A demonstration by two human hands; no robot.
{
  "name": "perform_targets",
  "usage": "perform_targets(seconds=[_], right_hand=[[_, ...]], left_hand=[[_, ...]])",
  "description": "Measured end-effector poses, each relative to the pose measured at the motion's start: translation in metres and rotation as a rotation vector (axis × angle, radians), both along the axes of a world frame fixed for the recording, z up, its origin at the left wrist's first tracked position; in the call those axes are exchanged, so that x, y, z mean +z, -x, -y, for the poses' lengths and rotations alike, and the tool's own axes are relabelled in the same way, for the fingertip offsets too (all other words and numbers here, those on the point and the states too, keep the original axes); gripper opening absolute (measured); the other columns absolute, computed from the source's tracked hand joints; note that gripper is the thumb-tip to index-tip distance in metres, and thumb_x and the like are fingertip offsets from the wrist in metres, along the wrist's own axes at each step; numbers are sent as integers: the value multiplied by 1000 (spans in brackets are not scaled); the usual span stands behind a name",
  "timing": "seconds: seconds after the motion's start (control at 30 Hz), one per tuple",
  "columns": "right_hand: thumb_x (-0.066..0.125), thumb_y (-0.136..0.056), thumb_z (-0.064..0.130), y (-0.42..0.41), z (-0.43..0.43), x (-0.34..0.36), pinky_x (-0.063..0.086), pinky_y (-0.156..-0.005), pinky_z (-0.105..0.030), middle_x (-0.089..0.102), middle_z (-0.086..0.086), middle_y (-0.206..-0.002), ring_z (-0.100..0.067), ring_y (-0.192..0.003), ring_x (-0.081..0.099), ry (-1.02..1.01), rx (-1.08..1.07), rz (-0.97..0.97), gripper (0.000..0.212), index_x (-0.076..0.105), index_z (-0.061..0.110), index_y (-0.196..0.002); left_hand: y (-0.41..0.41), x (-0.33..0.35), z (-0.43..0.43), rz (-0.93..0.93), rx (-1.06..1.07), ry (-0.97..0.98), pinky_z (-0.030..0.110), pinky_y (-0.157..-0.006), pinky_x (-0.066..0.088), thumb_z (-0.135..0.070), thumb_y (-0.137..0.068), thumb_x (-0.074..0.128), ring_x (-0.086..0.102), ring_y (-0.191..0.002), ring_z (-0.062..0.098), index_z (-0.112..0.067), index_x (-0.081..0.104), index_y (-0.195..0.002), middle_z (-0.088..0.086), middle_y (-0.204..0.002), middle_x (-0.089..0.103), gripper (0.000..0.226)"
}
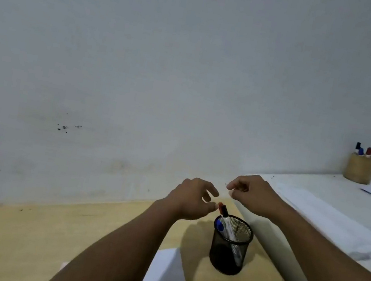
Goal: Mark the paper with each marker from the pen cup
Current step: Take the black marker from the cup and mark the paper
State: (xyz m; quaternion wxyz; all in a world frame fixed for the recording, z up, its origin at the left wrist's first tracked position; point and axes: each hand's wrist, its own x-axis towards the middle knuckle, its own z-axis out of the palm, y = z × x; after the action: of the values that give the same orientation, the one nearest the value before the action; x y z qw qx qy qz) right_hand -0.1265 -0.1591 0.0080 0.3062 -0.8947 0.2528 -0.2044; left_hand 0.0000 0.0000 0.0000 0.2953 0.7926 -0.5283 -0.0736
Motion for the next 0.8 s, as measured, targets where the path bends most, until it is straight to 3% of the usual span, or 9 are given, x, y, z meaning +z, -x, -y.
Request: perform_targets(seconds=[0.13,0.3,0.47,0.57,0.67,0.73,0.8], right_hand=[[70,-88,15,-5,15,-9,55,-90,-38,77,-6,-100,-21,-97,69,-38,-42,2,15,79,19,-99],[70,-87,12,-8,23,-20,55,-87,-37,77,-8,-97,-24,-96,71,-80,-45,13,14,79,20,-94],[70,-87,14,-15,17,-14,56,-87,-40,77,-5,-94,-24,-94,72,-114,-14,58,15,76,27,-85],[67,-93,22,-20,2,2,53,-79,-34,78,-3,-97,-21,-95,70,-208,44,121,12,78,17,-93],[58,-98,49,-28,-24,25,52,-83,-34,78,-1,-107,-15,-104,69,-289,165,51,38,77,18,-109],[52,-97,58,-38,-44,39,53,-88,-38,81,-1,-107,-16,-107,71,-308,265,-12,48,76,20,-115],[56,-98,52,-53,-65,51,54,-87,-38,83,-4,-102,-21,-103,75,-338,379,-39,43,74,17,-117]], left_hand=[[-4,-3,21,-34,-62,-22,36,-89,56,-42,-82,79,70,-98,17,-27,76,-116,2,-110,78,37],[-7,-15,36,-62,-90,-26,40,-86,58,-33,-80,83,72,-93,16,-20,83,-101,1,-99,82,24],[-16,-8,30,-149,-62,91,45,-90,57,-46,-75,83,70,-99,17,-28,85,-89,-10,-95,81,22],[-22,12,11,-275,-50,183,37,-82,59,-32,-81,83,72,-86,16,-16,84,-92,0,-92,82,20],[-33,39,-26,-427,-13,297,19,-65,51,-22,-88,78,71,-76,15,-4,80,-99,9,-91,80,22],[-47,48,-54,-518,56,365,26,-72,50,-25,-88,77,74,-78,15,-8,79,-99,5,-89,80,21],[-62,49,-84,-592,129,436,32,-79,50,-30,-88,77,77,-81,17,-12,78,-99,1,-90,80,21]])
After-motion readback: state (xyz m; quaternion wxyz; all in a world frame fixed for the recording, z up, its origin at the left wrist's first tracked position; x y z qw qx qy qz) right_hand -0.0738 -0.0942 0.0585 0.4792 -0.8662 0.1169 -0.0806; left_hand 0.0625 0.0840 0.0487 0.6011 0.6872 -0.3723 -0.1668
